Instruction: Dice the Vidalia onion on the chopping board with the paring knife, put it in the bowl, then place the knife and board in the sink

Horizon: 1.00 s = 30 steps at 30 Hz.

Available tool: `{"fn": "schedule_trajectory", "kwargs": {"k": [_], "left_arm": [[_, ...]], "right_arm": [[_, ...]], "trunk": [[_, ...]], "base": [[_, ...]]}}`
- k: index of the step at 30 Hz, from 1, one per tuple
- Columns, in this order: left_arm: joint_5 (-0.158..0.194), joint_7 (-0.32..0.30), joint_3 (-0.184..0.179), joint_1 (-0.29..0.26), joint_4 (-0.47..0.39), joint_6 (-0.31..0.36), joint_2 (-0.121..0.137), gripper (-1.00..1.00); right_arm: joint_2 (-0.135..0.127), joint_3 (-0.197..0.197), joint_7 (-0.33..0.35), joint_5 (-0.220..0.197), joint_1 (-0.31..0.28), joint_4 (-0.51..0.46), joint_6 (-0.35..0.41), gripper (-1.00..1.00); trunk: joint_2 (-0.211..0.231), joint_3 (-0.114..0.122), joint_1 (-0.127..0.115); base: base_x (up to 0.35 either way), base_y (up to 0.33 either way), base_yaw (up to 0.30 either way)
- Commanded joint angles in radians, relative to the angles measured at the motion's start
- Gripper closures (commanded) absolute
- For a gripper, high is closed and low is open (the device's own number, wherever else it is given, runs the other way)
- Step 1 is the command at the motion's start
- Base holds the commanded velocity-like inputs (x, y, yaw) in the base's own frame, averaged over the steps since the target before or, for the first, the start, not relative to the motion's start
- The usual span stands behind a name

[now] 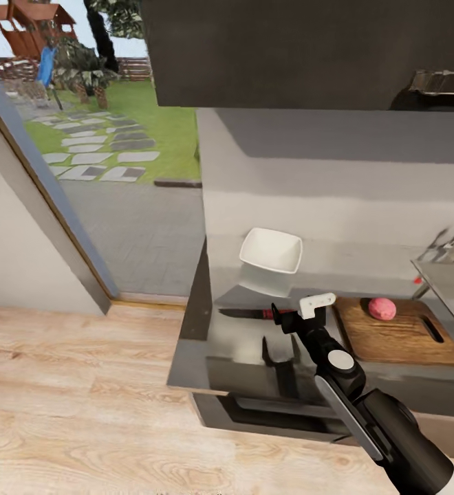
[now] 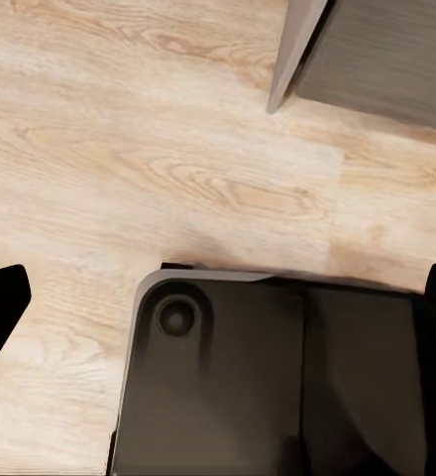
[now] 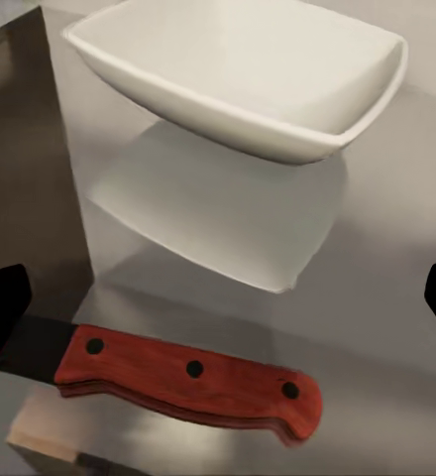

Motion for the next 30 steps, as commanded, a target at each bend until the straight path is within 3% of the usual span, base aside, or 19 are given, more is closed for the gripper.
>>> {"fn": "schedule_trajectory", "kwargs": {"k": [1, 8, 12, 17, 25, 27, 29, 30], "left_arm": [[0.008, -0.004, 0.001, 0.0, -0.001, 0.0, -0.001, -1.0], [0.008, -0.004, 0.001, 0.0, -0.001, 0.0, -0.001, -1.0], [0.009, -0.004, 0.002, 0.0, -0.001, 0.0, -0.001, -1.0], [0.009, -0.004, 0.002, 0.0, 0.005, 0.0, -0.001, -1.0], [0.009, -0.004, 0.002, 0.0, 0.007, 0.0, -0.002, -1.0], [0.009, -0.004, 0.002, 0.0, 0.011, 0.0, -0.003, -1.0], [0.009, -0.004, 0.002, 0.0, 0.013, 0.0, -0.004, -1.0], [0.009, -0.004, 0.002, 0.0, 0.013, 0.0, -0.004, -1.0]], "right_arm": [[-0.001, 0.003, -0.01, -0.009, -0.002, -0.001, 0.003, -1.0], [-0.001, 0.003, -0.008, -0.013, -0.002, -0.001, 0.004, -1.0], [-0.002, 0.002, -0.007, -0.052, -0.002, -0.001, 0.005, -1.0], [-0.023, 0.002, -0.005, -0.07, -0.002, 0.0, 0.004, -1.0], [-0.03, -0.006, -0.005, -0.073, -0.002, 0.0, 0.006, -1.0], [-0.03, -0.028, -0.004, -0.079, -0.002, 0.0, 0.01, -1.0], [-0.03, -0.097, 0.035, -0.108, -0.002, 0.001, 0.04, -1.0], [-0.03, -0.101, 0.047, -0.109, -0.002, 0.001, 0.044, -1.0]], "trunk": [[-0.002, -0.002, 0.001], [-0.002, -0.005, 0.001], [-0.002, -0.006, 0.001], [-0.002, -0.006, 0.001], [-0.002, -0.006, 0.001], [-0.002, -0.006, 0.001], [-0.002, -0.006, 0.001], [-0.002, -0.006, 0.001]], "base": [[-0.013, -0.036, 0.281], [-0.004, -0.01, 0.281], [0.0, -0.001, 0.228], [0.0, 0.0, 0.035], [-0.018, -0.025, 0.003], [-0.118, -0.173, 0.0], [-0.055, -0.187, 0.0], [-0.025, -0.114, 0.0]]}}
